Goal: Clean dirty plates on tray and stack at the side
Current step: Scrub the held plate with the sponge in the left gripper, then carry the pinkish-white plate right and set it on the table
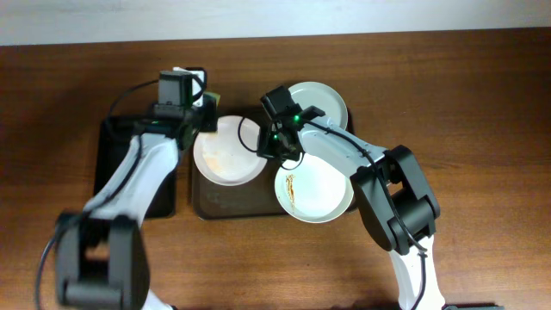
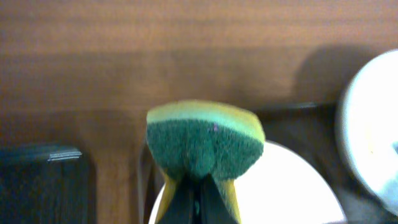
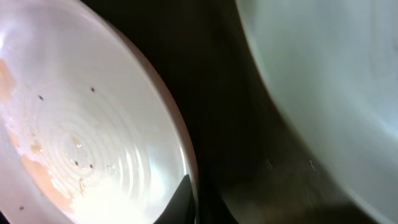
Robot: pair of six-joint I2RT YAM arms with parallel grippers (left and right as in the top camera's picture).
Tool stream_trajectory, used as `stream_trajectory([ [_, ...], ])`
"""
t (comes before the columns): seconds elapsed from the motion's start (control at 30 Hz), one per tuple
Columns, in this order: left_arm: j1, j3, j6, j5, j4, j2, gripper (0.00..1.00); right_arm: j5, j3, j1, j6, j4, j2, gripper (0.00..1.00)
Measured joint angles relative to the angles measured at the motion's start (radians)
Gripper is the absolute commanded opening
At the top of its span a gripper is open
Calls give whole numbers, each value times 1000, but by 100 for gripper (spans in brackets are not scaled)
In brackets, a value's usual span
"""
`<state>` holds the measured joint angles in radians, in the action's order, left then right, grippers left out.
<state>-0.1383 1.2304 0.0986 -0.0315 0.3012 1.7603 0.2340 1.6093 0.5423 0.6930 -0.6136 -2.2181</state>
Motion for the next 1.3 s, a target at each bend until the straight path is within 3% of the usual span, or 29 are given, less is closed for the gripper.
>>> stream_trajectory([
  [0.1, 15, 4, 12, -8, 92, -169, 1, -104, 42, 4, -76, -133, 13, 4],
  [0.23, 113, 5, 68, -10, 117, -183, 1, -361, 45, 20, -167, -241, 154, 4],
  [0.33, 177, 5, 102, -14, 133, -178, 1, -586, 54, 90, -223, -248, 262, 4],
  [0.47, 187, 5, 109, -29, 153, -156, 1, -894, 55, 222, -245, -278, 276, 4],
  [0.6, 187, 5, 109, -43, 153, -155, 1, -1334, 55, 375, -229, -283, 276, 4],
  [0.73, 187, 5, 109, -44, 160, -155, 1, -1600, 55, 448, -224, -283, 276, 4],
  [0.87, 187, 5, 131, -44, 166, -154, 1, -1743, 55, 476, -225, -265, 276, 4],
  [0.97, 187, 5, 131, -44, 167, -153, 1, -1767, 55, 479, -224, -264, 276, 4],
  [1.07, 187, 5, 134, -44, 174, -152, 1, -1653, 56, 472, -223, -282, 277, 4],
  [1.17, 187, 5, 134, -50, 227, -150, 1, -1288, 56, 383, -222, -307, 295, 4],
  [1.3, 187, 5, 134, -51, 235, -150, 1, -656, 56, 6, -222, -339, 412, 4],
])
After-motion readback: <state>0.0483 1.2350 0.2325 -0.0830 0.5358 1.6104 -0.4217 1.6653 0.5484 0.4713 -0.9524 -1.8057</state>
